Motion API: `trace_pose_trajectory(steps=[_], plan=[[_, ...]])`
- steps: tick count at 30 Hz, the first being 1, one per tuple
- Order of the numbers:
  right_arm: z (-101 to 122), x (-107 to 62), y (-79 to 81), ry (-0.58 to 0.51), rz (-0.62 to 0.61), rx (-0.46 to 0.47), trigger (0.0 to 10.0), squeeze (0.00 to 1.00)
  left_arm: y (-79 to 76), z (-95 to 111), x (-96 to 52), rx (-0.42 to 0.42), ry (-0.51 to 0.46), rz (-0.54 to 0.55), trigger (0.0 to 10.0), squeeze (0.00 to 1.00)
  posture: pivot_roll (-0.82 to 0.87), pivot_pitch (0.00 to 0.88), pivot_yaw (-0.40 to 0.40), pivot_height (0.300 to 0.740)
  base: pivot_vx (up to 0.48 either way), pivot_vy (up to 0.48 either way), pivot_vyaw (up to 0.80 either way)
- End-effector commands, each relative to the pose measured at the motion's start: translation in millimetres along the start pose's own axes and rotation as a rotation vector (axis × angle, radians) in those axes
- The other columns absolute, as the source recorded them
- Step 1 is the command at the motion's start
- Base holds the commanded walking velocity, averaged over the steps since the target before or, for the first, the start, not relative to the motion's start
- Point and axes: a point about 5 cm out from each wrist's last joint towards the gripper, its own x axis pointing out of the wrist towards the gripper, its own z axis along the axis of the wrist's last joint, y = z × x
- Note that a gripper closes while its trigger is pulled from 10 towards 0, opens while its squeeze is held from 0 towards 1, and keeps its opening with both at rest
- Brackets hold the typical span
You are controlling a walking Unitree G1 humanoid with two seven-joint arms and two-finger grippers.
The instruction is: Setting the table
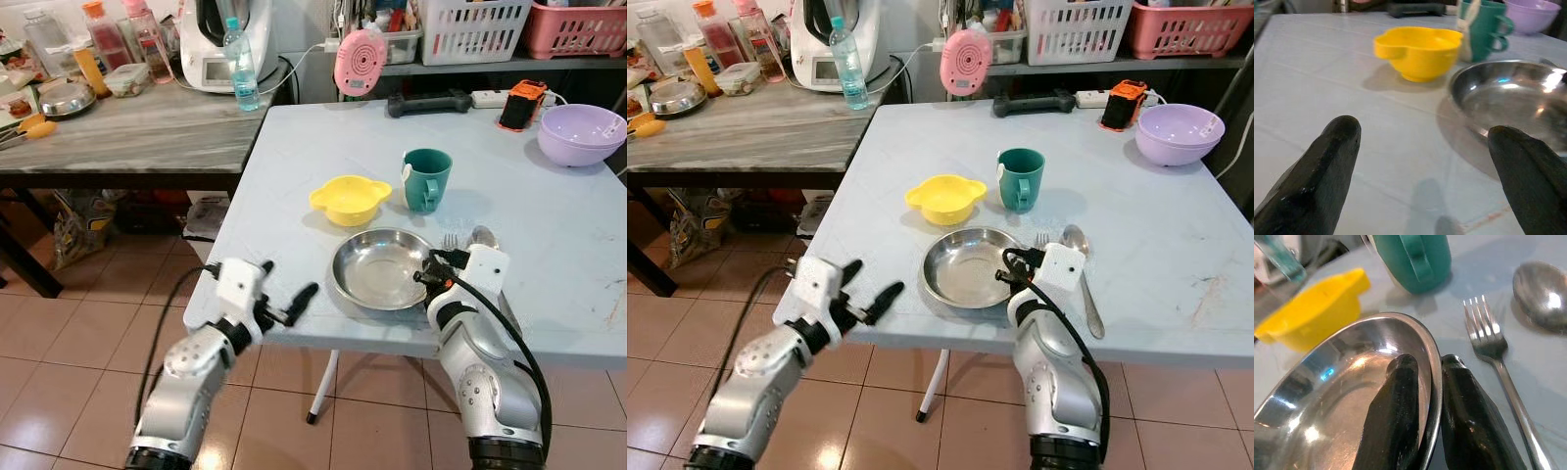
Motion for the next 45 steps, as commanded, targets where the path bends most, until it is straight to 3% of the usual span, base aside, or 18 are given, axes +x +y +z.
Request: trace_pose_trajectory(steps=[1, 3, 4, 5, 8, 10, 11, 12, 18, 32, 45], plan=[[8.4, -2.6, 8.8, -0.053, 0.044, 0.035, 0.0, 0.0, 5.3, 0.3, -0.7, -0.005, 0.003, 0.025, 10.0, 0.0, -0.09, 0.013, 0.097, 0.74, 0.0, 0.0, 0.0], [12.3, -3.9, 11.4, -0.079, 0.062, 0.053, 0.0, 0.0, 5.7, 0.8, -0.9, 0.001, 0.001, 0.029, 10.0, 0.0, -0.09, 0.012, 0.098, 0.74, 0.0, 0.0, 0.0], [16.7, -5.7, 13.6, -0.105, 0.081, 0.061, 1.5, 0.0, 6.4, 1.2, -1.2, 0.003, -0.001, 0.037, 10.0, 0.0, -0.09, 0.011, 0.098, 0.74, 0.0, 0.0, 0.0], [19.1, -7.0, 14.5, -0.121, 0.091, 0.066, 1.9, 0.0, 7.2, 1.3, -1.1, 0.005, -0.005, 0.048, 10.0, 0.0, -0.09, 0.011, 0.098, 0.74, 0.0, 0.0, 0.0], [20.3, -8.3, 14.6, -0.134, 0.099, 0.072, 1.7, 0.0, 8.3, 1.1, -0.4, 0.011, -0.005, 0.066, 10.0, 0.0, -0.09, 0.008, 0.099, 0.74, 0.0, 0.0, 0.0], [21.1, -10.0, 13.7, -0.144, 0.103, 0.078, 7.1, 0.0, 9.3, 1.3, 0.8, 0.011, -0.008, 0.085, 10.0, 0.0, -0.1, 0.007, 0.098, 0.74, 0.0, 0.0, 0.0], [21.7, -11.3, 12.8, -0.15, 0.105, 0.083, 8.9, 0.0, 10.2, 1.9, 1.6, 0.011, -0.011, 0.1, 10.0, 0.0, -0.1, 0.006, 0.098, 0.74, 0.0, 0.0, 0.0], [22.7, -12.4, 12.7, -0.158, 0.11, 0.084, 10.0, 0.0, 12.0, 2.4, 2.0, 0.01, -0.012, 0.118, 10.0, 0.0, -0.1, 0.006, 0.099, 0.74, 0.0, 0.0, 0.0], [33.3, -18.9, 10.2, -0.223, 0.121, 0.1, 10.0, 0.0, 29.9, 9.7, 2.7, -0.005, -0.035, 0.245, 10.0, 0.0, -0.1, 0.0, 0.101, 0.74, 0.0, 0.0, 0.0], [29.1, -20.6, 5.7, -0.208, 0.106, 0.088, 10.0, 0.0, 35.2, 11.1, 4.4, -0.025, -0.039, 0.28, 10.0, 0.0, -0.1, 0.0, 0.094, 0.74, 0.0, 0.0, 0.0], [27.2, -20.9, 6.4, -0.203, 0.108, 0.079, 10.0, 0.0, 37.0, 10.0, 6.4, -0.028, -0.025, 0.275, 10.0, 0.0, -0.1, 0.0, 0.096, 0.74, 0.0, 0.061, -0.6]])
